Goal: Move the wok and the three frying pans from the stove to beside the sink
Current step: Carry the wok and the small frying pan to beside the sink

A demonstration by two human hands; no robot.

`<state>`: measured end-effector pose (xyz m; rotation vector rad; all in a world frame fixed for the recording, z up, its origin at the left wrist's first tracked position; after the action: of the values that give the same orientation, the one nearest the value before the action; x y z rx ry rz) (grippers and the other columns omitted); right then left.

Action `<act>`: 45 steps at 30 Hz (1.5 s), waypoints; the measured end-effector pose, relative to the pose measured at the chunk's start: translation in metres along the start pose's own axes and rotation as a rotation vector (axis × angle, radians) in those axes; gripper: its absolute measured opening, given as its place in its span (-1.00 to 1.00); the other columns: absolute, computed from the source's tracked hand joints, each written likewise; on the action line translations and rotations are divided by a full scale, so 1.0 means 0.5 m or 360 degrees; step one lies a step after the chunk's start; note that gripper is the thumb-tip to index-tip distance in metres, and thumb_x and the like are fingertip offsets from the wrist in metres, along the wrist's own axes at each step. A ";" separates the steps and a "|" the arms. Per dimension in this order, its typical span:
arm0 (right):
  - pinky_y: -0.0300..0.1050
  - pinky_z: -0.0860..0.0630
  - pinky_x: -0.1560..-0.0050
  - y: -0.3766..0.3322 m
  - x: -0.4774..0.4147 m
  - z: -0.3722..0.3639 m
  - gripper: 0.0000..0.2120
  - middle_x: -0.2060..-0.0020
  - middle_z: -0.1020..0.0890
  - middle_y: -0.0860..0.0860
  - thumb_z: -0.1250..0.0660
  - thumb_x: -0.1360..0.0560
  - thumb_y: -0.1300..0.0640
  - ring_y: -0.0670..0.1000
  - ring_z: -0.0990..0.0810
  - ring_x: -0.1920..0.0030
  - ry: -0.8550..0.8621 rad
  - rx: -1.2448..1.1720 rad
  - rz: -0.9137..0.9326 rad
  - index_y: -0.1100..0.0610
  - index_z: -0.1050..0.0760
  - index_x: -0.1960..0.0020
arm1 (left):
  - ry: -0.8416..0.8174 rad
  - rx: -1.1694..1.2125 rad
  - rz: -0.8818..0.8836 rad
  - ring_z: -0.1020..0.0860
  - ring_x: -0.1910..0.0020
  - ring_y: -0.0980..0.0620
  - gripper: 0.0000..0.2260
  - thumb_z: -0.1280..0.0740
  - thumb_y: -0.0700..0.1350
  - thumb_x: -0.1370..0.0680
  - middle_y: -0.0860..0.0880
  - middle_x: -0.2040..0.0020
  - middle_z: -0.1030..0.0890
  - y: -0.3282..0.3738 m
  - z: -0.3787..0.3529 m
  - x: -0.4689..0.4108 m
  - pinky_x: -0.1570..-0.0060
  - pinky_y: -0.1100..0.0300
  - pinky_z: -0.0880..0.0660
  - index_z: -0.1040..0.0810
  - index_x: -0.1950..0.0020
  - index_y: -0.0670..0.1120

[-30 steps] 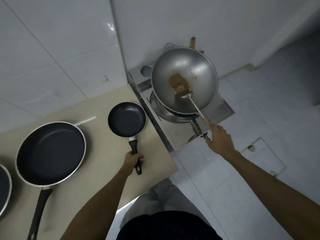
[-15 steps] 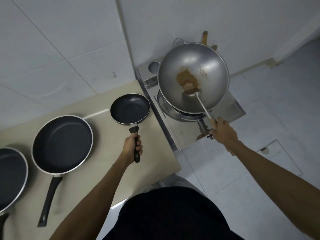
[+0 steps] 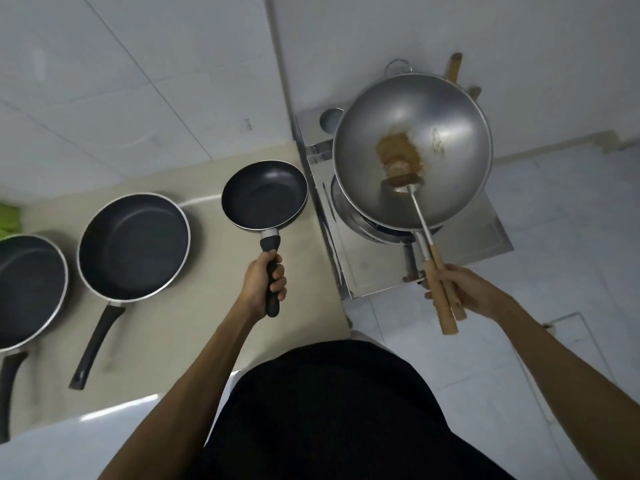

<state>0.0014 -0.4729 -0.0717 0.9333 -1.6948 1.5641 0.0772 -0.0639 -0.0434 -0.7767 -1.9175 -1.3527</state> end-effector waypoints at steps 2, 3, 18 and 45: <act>0.32 -0.51 -0.24 0.027 -0.010 -0.011 -0.54 -0.19 -0.62 0.30 -0.25 -0.62 -0.05 0.36 -0.60 -0.18 -0.0140 -0.0285 -0.0082 0.27 -0.48 -0.35 | -0.0011 0.0048 0.0012 -0.22 0.65 0.10 -0.78 -0.17 -0.02 -0.61 0.04 0.49 -0.31 -0.006 -0.010 0.010 0.67 0.26 -0.27 -0.41 0.19 -0.07; 0.31 -0.51 -0.24 0.037 -0.012 -0.016 -0.47 -0.18 -0.63 0.29 -0.27 -0.60 -0.11 0.35 -0.60 -0.17 -0.0200 -0.0418 -0.0088 0.29 -0.47 -0.36 | -0.0024 0.0061 0.0025 -0.22 0.65 0.10 -0.78 -0.17 -0.02 -0.62 0.05 0.50 -0.31 -0.006 -0.018 0.013 0.67 0.27 -0.27 -0.40 0.19 -0.07; -0.25 -0.37 0.59 0.013 -0.010 -0.191 -0.48 0.48 -0.43 -0.01 -0.08 -0.59 -0.29 -0.09 -0.40 0.58 -0.0763 -0.1198 0.0024 0.18 -0.43 0.11 | 0.0033 0.0145 0.0024 -0.20 0.68 0.11 -0.74 -0.11 0.03 -0.64 0.05 0.51 -0.29 -0.023 -0.010 0.093 0.66 0.34 -0.23 -0.40 0.16 -0.07; -0.14 -0.34 0.54 0.110 0.317 -0.776 -0.40 0.44 -0.49 0.12 -0.06 -0.58 -0.21 -0.02 -0.27 0.52 -0.1318 -0.1144 -0.0142 0.33 -0.51 0.07 | 0.0098 0.0535 -0.0488 -0.19 0.68 0.10 -0.70 -0.09 0.04 -0.66 0.02 0.51 -0.27 -0.073 0.613 0.489 0.69 0.33 -0.21 -0.41 0.17 -0.09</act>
<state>-0.1338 -0.0963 0.0641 1.2949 -2.4611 0.3813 -0.1534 0.2408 0.0525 -0.2823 -2.2009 -1.1607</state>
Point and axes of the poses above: each hand's wrist, its own x-axis away from the middle knuckle, its own z-axis out of the back of the hand, y = z × x, the point moved 10 cm from there along -x, towards the middle knuckle
